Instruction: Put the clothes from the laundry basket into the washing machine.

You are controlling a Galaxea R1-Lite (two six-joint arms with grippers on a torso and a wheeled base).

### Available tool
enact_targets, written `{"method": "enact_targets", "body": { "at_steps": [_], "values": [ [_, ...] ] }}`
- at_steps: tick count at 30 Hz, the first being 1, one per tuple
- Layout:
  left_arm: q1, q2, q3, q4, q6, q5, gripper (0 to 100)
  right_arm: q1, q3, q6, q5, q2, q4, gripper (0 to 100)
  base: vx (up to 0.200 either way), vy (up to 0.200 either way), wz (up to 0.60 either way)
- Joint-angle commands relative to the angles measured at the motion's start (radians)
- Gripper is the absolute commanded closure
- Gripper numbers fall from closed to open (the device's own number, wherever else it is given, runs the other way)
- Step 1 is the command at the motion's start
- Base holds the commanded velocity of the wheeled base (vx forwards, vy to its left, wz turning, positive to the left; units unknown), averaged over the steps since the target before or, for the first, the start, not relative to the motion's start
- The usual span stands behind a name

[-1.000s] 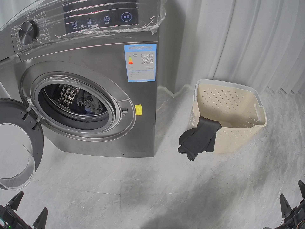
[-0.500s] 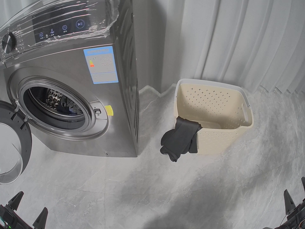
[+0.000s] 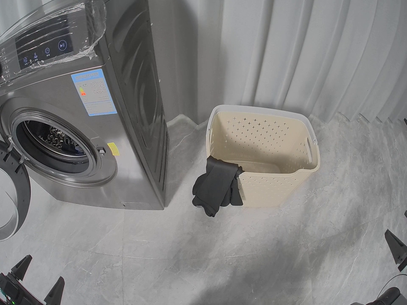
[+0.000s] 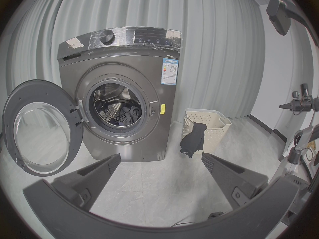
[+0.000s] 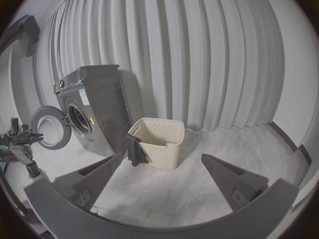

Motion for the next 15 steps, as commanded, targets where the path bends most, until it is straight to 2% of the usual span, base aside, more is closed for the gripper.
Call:
{"method": "enact_targets", "body": {
  "at_steps": [1,2,3,4,5,6,7,9,10,11,13,15],
  "values": [
    [-0.001,0.003,0.018,0.0,0.002,-0.001,0,0.185,-0.073,0.013,0.078,0.662,-0.232,0,0.0,0.0,0.0],
    [-0.001,0.003,0.018,0.0,0.002,-0.001,0,0.261,-0.077,0.041,0.075,0.743,-0.297,0,0.0,0.0,0.0],
    [-0.001,0.003,0.018,0.0,0.002,-0.001,0,0.284,-0.08,0.055,0.074,0.773,-0.318,0,0.0,0.0,0.0],
    [-0.001,0.003,0.018,0.0,0.002,-0.002,0,0.331,-0.097,0.091,0.06,0.84,-0.358,0,0.0,0.0,0.0],
    [-0.001,0.003,0.018,0.0,0.002,-0.002,0,0.331,-0.097,0.091,0.06,0.84,-0.358,0,0.0,0.0,0.0],
    [-0.001,0.003,0.018,0.0,0.002,-0.001,0,0.413,-0.128,0.151,0.003,0.937,-0.407,0,0.0,0.0,0.0],
    [-0.001,0.002,0.018,0.0,0.0,-0.001,0,0.446,-0.142,0.177,-0.024,0.975,-0.427,0,0.0,0.0,0.0],
    [-0.001,0.003,0.018,0.0,0.0,-0.001,0,0.478,-0.157,0.211,-0.055,1.016,-0.452,0,0.0,0.0,0.0],
    [-0.001,0.002,0.018,-0.001,0.0,0.001,0,0.518,-0.18,0.26,-0.09,1.09,-0.499,0,0.0,0.0,0.0],
    [-0.001,0.003,0.018,0.0,-0.001,0.001,0,0.531,-0.188,0.277,-0.101,1.127,-0.524,0,0.0,0.0,0.0],
    [-0.001,0.003,0.018,-0.001,-0.011,0.003,0,0.546,-0.198,0.286,-0.11,1.187,-0.574,0,0.0,0.0,0.0],
    [-0.001,0.003,0.018,-0.001,-0.014,0.001,0,0.549,-0.206,0.286,-0.112,1.21,-0.597,0,0.0,0.2,0.0]
  ]
}}
